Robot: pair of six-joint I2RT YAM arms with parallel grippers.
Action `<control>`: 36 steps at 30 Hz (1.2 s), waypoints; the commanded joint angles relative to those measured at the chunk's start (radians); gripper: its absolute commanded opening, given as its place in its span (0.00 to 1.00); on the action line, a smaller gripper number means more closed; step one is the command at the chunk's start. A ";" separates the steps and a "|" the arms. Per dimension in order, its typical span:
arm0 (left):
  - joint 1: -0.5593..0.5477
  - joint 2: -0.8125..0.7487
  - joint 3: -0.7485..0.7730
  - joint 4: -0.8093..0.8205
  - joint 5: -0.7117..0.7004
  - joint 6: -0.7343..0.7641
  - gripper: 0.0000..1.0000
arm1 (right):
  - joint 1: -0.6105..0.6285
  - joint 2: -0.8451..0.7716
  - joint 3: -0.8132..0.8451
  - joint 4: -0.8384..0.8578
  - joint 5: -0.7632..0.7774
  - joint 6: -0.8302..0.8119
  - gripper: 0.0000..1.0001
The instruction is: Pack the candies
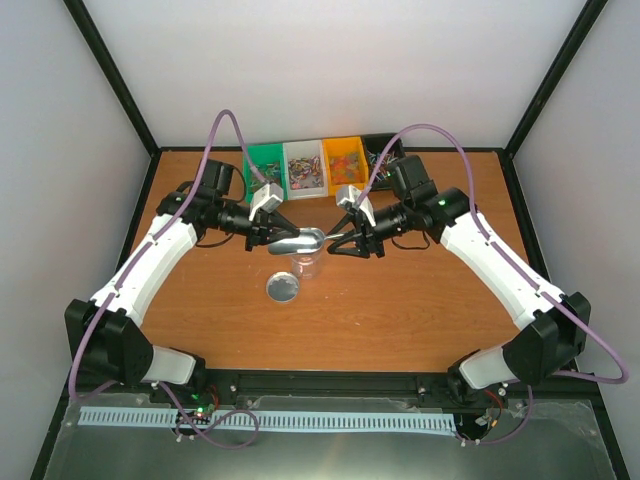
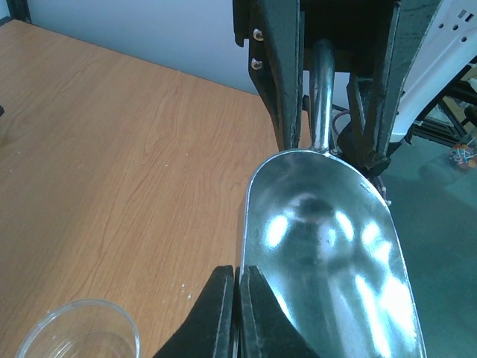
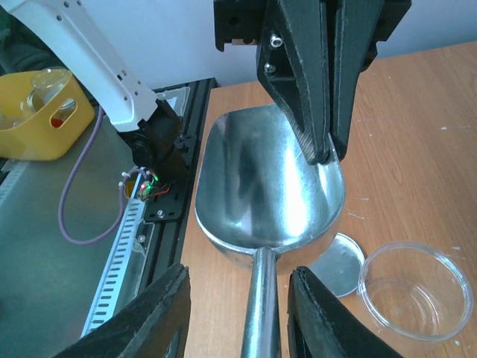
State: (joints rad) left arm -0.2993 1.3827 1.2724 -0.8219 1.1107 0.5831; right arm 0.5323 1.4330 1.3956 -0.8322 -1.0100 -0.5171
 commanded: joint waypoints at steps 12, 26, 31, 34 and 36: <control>0.000 0.004 0.003 -0.038 0.030 0.071 0.01 | -0.002 -0.006 0.047 -0.027 0.000 -0.021 0.21; 0.000 0.007 0.010 -0.051 0.031 0.093 0.01 | -0.002 -0.009 0.033 -0.088 0.061 -0.071 0.11; 0.000 0.012 0.013 -0.065 0.023 0.105 0.01 | -0.002 -0.013 0.034 -0.096 0.077 -0.084 0.04; 0.000 0.012 0.014 -0.066 0.016 0.107 0.01 | -0.002 -0.013 0.035 -0.098 0.075 -0.086 0.03; 0.000 0.017 0.023 -0.046 -0.013 0.068 0.09 | -0.003 -0.016 0.034 -0.077 0.085 -0.063 0.03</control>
State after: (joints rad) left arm -0.3004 1.3937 1.2682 -0.8768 1.1057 0.6327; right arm 0.5346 1.4330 1.4193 -0.8932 -0.9489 -0.5873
